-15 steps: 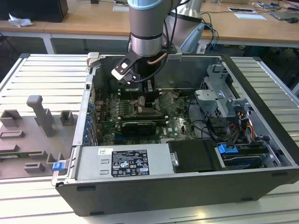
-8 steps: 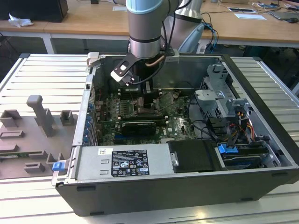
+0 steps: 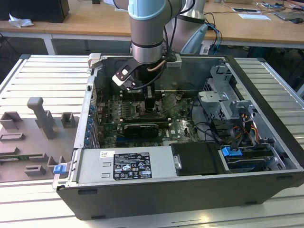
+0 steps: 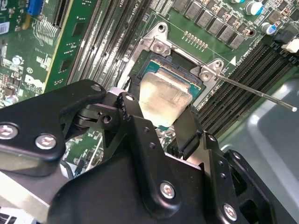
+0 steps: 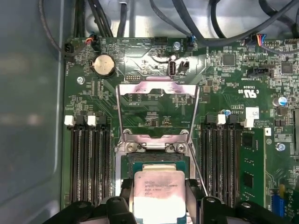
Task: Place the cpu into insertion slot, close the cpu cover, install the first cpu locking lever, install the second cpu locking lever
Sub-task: 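Place the cpu into insertion slot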
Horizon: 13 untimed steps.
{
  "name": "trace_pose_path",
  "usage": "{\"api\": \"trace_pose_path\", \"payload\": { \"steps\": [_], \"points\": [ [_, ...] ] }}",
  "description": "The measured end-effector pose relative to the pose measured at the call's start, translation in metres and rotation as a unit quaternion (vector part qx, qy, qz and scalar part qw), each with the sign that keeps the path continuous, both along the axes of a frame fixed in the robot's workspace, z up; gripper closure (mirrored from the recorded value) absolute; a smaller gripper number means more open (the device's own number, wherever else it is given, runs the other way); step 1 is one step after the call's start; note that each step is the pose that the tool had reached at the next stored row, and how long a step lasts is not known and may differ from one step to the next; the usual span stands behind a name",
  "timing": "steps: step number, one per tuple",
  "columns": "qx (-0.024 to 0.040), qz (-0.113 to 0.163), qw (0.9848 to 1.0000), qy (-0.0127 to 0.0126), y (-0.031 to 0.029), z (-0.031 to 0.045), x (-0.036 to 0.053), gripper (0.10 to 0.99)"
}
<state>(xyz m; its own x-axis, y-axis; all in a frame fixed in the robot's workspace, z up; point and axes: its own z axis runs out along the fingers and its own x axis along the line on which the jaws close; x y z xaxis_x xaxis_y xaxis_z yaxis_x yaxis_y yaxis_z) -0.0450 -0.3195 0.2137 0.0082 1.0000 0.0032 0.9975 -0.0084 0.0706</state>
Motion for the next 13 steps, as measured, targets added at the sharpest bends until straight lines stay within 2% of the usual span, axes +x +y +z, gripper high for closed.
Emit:
{"api": "trace_pose_path", "payload": {
  "steps": [10,13],
  "points": [
    [-0.0001,-0.008,1.0,0.0,0.002,-0.008,0.0,0.553],
    [-0.0003,-0.008,1.0,0.0001,0.0042,-0.0114,0.0002,0.553]
  ]
}}
